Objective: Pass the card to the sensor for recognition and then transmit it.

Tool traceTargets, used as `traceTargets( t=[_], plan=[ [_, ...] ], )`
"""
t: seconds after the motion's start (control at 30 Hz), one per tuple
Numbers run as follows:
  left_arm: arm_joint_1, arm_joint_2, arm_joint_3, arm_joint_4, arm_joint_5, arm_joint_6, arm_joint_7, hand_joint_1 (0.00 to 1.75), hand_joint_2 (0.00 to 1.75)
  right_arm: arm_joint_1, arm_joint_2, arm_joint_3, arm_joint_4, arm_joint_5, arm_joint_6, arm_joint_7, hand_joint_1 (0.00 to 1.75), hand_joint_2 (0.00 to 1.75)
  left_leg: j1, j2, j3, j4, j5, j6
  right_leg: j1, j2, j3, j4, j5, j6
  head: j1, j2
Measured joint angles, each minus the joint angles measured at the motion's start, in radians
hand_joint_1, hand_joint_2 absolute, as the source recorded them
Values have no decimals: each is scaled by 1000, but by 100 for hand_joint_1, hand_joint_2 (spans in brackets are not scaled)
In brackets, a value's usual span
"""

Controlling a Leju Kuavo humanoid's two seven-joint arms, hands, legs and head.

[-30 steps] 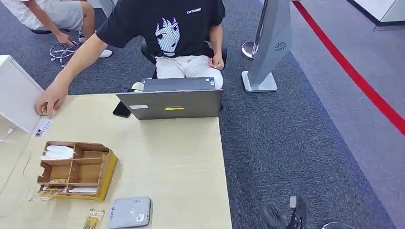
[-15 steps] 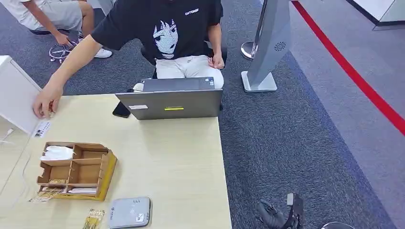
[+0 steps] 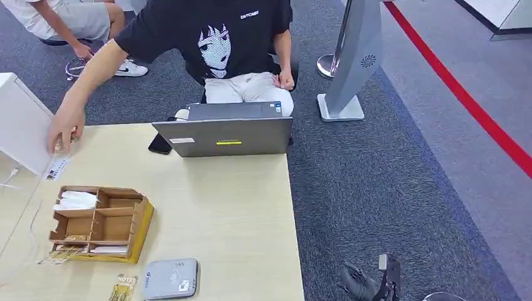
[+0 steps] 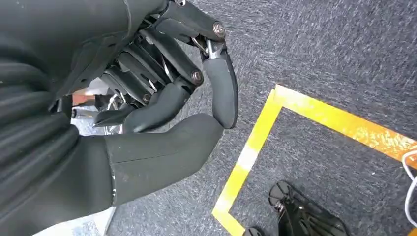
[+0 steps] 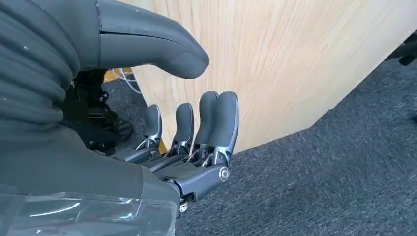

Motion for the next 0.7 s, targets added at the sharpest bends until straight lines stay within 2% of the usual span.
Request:
traceTargets(
  t=[0.1,0.2,0.27,0.53,0.7],
  plan=[
    [0,0,0,4,-19,-23,2,0,175,0,0,0,0,0,2,0,0,175,0,0,0,0,0,0,0,0,0,0,0,0,0,0],
    [-9,3,5,22,-76,-131,10,0,175,0,0,0,1,2,16,8,0,175,0,0,1,0,0,0,0,0,-2,0,0,0,0,0],
    [-31,15,5,64,-81,-163,1,0,175,-2,-1,-1,20,20,23,11,0,175,0,0,1,0,0,0,0,0,-1,0,0,0,0,0],
    [-92,62,-42,208,-34,-170,-91,0,175,-1,-4,-6,112,112,48,30,0,175,0,0,1,0,0,0,0,0,-1,0,0,0,0,0],
    [-145,114,-111,337,11,-164,-170,0,175,-7,-8,-7,205,189,69,49,0,175,0,-1,0,0,0,0,0,0,0,0,0,0,0,0]
  ],
)
